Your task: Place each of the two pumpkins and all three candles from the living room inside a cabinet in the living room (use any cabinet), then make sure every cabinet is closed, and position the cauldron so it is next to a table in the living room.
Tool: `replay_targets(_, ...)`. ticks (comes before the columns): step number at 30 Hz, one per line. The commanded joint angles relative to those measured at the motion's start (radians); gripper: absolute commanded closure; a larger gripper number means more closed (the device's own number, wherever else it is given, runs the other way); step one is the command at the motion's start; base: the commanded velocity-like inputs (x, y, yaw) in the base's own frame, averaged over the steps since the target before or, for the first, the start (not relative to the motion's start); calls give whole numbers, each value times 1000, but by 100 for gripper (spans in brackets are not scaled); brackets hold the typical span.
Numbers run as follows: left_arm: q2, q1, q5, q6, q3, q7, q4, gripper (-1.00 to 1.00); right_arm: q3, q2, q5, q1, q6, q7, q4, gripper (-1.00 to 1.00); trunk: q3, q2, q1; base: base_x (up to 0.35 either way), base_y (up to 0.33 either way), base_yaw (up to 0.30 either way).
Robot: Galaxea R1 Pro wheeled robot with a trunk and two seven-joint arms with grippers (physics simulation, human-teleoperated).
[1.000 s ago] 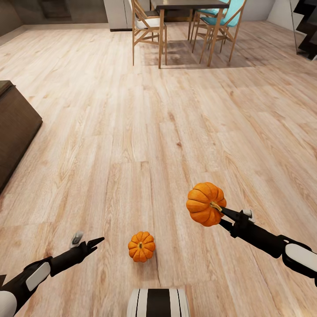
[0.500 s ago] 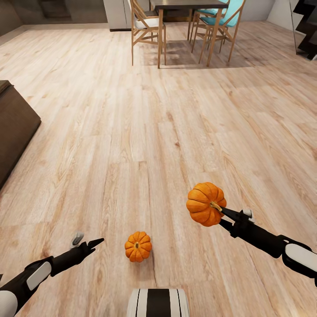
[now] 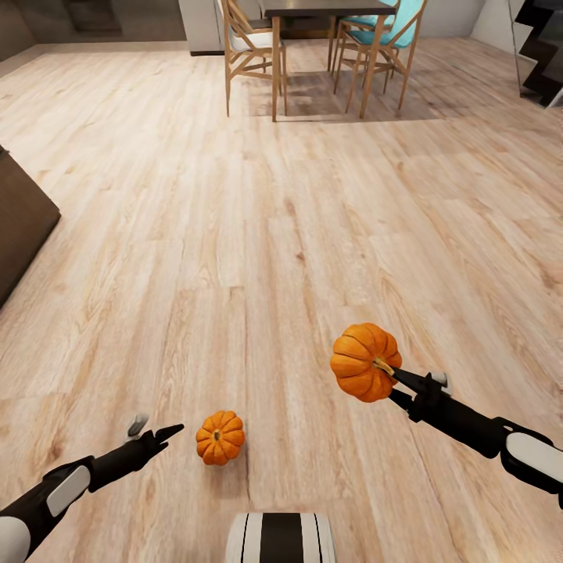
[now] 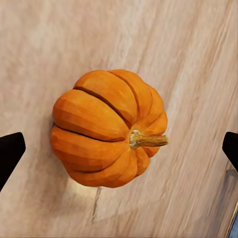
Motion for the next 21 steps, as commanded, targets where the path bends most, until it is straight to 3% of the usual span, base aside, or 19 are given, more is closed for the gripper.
replay_targets(1, 1, -1, 11, 9, -5, -1, 0, -100, 4, -1, -11, -2, 5, 3, 0, 100, -1, 0, 0, 0, -38, 0)
replay_targets(21, 1, -1, 12, 7, 3, 2, 1, -100, 4, -1, -11, -2, 4, 3, -1, 100, -1, 0, 0, -7, -61, 0)
